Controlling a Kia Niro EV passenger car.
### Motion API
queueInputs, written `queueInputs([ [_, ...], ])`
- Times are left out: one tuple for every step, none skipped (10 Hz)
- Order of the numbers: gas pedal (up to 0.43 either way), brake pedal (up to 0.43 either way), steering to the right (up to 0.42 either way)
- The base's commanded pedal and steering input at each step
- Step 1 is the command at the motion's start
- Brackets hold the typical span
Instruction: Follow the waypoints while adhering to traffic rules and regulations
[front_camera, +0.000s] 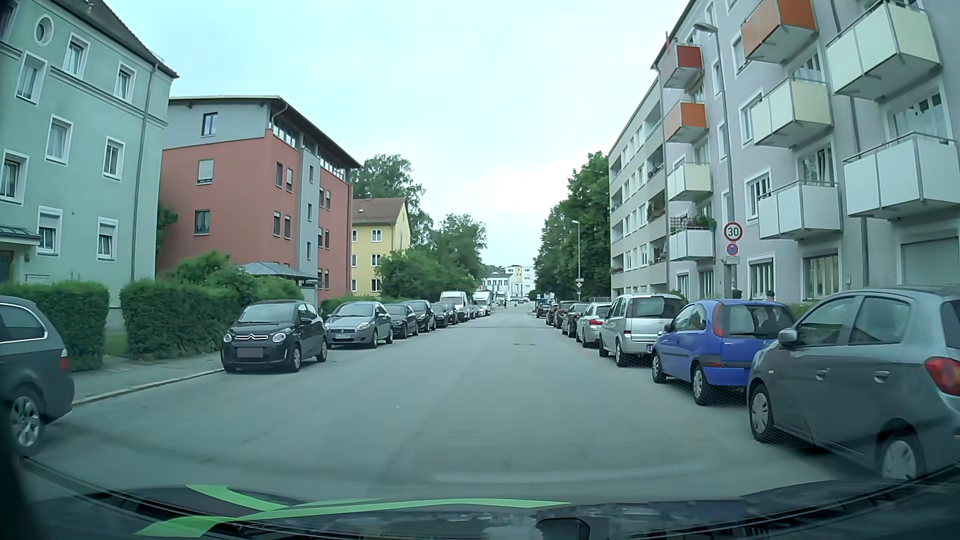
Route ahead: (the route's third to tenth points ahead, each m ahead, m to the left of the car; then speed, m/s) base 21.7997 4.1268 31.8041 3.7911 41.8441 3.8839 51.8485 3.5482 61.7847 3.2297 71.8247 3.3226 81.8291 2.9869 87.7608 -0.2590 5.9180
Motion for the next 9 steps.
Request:
queueInputs([
  [0.047,0.000,0.000],
  [0.047,0.000,0.000],
  [0.047,0.000,0.000],
  [0.047,0.000,-0.001],
  [0.047,0.000,-0.002],
  [0.047,0.000,0.000],
  [0.047,0.000,0.000],
  [0.047,0.000,0.000],
  [0.047,0.000,0.000],
])
